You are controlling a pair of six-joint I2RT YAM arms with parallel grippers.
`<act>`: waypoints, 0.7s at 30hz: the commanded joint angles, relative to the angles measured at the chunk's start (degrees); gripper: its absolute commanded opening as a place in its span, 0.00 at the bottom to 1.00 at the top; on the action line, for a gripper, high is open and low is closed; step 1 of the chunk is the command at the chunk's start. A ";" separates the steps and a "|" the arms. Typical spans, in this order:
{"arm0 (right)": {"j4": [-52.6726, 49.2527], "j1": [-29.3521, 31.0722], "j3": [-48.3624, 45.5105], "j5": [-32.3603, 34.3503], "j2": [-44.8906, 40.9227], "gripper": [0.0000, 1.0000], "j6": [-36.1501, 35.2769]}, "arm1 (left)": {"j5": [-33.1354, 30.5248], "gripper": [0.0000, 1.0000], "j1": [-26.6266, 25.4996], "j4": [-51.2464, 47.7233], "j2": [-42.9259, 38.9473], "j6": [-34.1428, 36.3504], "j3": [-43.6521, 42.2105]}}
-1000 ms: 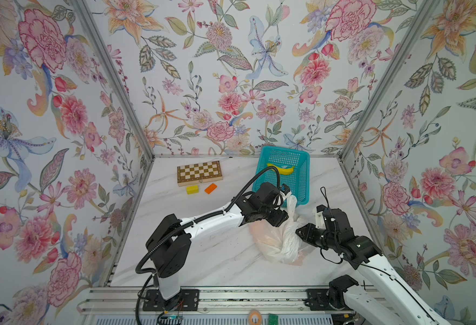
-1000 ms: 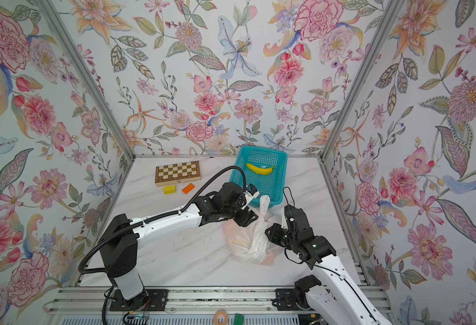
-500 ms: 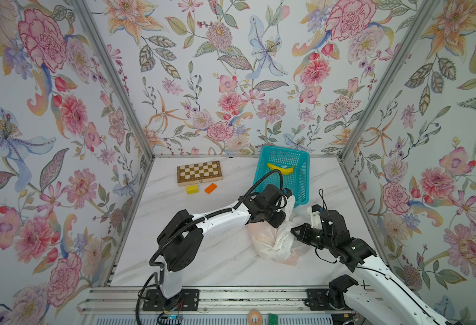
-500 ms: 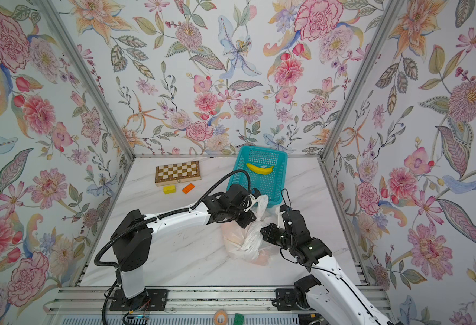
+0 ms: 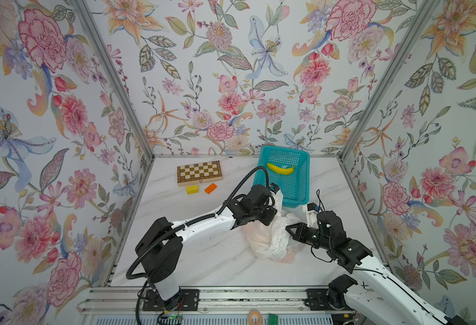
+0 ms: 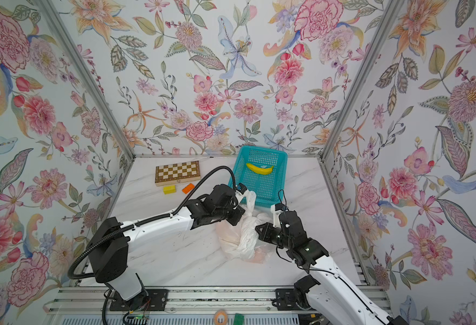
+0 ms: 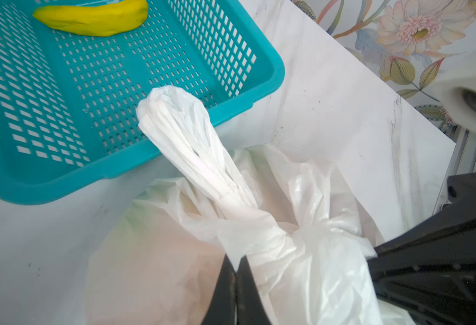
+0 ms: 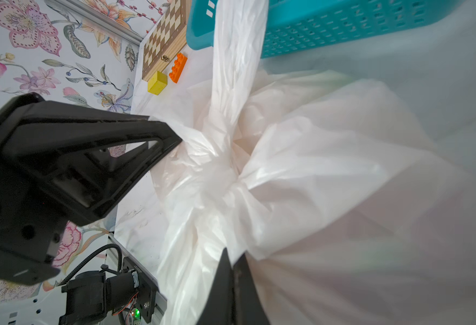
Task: Untie the knot of the plastic bag and take out the fruit
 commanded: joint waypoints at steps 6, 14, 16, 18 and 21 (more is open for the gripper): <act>-2.74 0.29 -1.98 3.93 -1.35 0.00 -0.62 | -5.94 0.00 2.47 2.43 -3.88 -1.67 -3.52; -5.73 0.21 -3.96 9.31 -4.43 0.00 -0.85 | -7.67 0.00 5.19 2.50 -6.83 -2.02 -6.51; -5.83 0.12 -4.39 9.60 -4.88 0.00 -0.90 | -7.84 0.00 5.86 2.48 -6.84 -2.16 -7.30; -6.04 0.12 -4.50 9.91 -5.15 0.00 -0.81 | -8.43 0.00 6.28 2.56 -9.06 -2.12 -7.94; -7.28 0.12 -3.88 11.71 -5.42 0.00 -0.79 | -8.93 0.00 6.30 2.77 -9.98 -1.87 -8.48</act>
